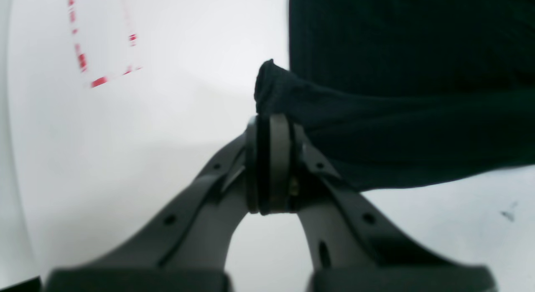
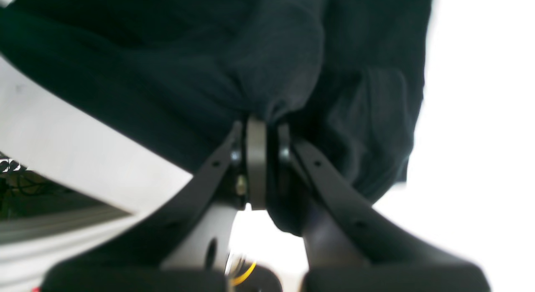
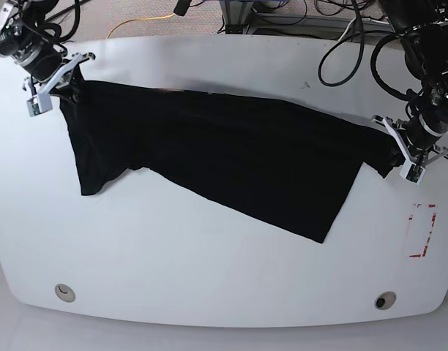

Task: Fold the T-shirt properly
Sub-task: 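Pull the shirt edge with both grippers to spread it, then lift the shirt with both grippers and swing it toward the robot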

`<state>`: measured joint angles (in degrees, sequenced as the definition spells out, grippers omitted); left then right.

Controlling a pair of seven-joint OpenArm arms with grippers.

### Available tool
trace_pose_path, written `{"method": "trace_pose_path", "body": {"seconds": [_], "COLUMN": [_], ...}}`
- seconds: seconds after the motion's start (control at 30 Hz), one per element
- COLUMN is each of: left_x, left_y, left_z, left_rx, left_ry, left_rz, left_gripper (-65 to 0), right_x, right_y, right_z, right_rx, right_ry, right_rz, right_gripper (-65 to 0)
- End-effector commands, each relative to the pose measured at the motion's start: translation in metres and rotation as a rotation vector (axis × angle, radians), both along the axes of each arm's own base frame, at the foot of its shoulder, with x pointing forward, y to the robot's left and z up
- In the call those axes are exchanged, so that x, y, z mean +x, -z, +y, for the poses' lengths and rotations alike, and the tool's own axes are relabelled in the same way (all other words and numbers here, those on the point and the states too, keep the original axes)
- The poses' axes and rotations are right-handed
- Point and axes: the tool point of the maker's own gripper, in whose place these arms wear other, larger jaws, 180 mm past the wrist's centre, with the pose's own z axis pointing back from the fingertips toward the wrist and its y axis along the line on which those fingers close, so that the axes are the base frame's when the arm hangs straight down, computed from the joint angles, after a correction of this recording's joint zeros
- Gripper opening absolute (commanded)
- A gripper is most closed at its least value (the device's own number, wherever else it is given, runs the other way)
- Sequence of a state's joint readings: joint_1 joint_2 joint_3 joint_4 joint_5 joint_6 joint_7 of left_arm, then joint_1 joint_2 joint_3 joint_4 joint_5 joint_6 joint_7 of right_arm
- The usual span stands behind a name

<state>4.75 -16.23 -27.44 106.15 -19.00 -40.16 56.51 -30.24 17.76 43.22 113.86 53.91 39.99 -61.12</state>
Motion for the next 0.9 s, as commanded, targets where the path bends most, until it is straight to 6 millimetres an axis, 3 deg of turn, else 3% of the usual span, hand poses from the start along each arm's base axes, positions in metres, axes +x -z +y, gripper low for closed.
{"method": "trace_pose_path", "body": {"seconds": [0.0, 0.2, 0.33, 0.47, 0.77, 0.87], "left_x": [0.007, 0.007, 0.007, 0.008, 0.045, 0.059], "left_y": [-0.015, -0.015, -0.013, -0.013, -0.008, -0.015], "left_z": [0.004, 0.003, 0.003, 0.004, -0.018, -0.023], "left_rx": [0.019, 0.019, 0.016, 0.021, -0.012, -0.020], "left_ry": [0.001, 0.005, 0.003, 0.001, 0.012, 0.003], "left_rz": [-0.048, -0.048, -0.044, -0.043, -0.049, -0.075], "left_gripper": [-65.0, -65.0, -65.0, -65.0, -64.9, -64.9], "right_x": [-0.011, -0.028, -0.027, -0.007, 0.062, 0.086], "right_y": [-0.011, -0.005, -0.004, -0.011, -0.009, -0.011], "right_z": [-0.007, -0.011, -0.011, -0.013, -0.017, -0.021], "right_rx": [0.004, 0.007, 0.009, -0.011, -0.159, -0.176], "right_ry": [0.013, 0.034, 0.034, 0.033, -0.030, -0.029], "right_rz": [-0.014, 0.027, 0.031, -0.023, -0.052, -0.060], "right_gripper": [-65.0, -65.0, -65.0, -65.0, -65.0, -65.0]}}
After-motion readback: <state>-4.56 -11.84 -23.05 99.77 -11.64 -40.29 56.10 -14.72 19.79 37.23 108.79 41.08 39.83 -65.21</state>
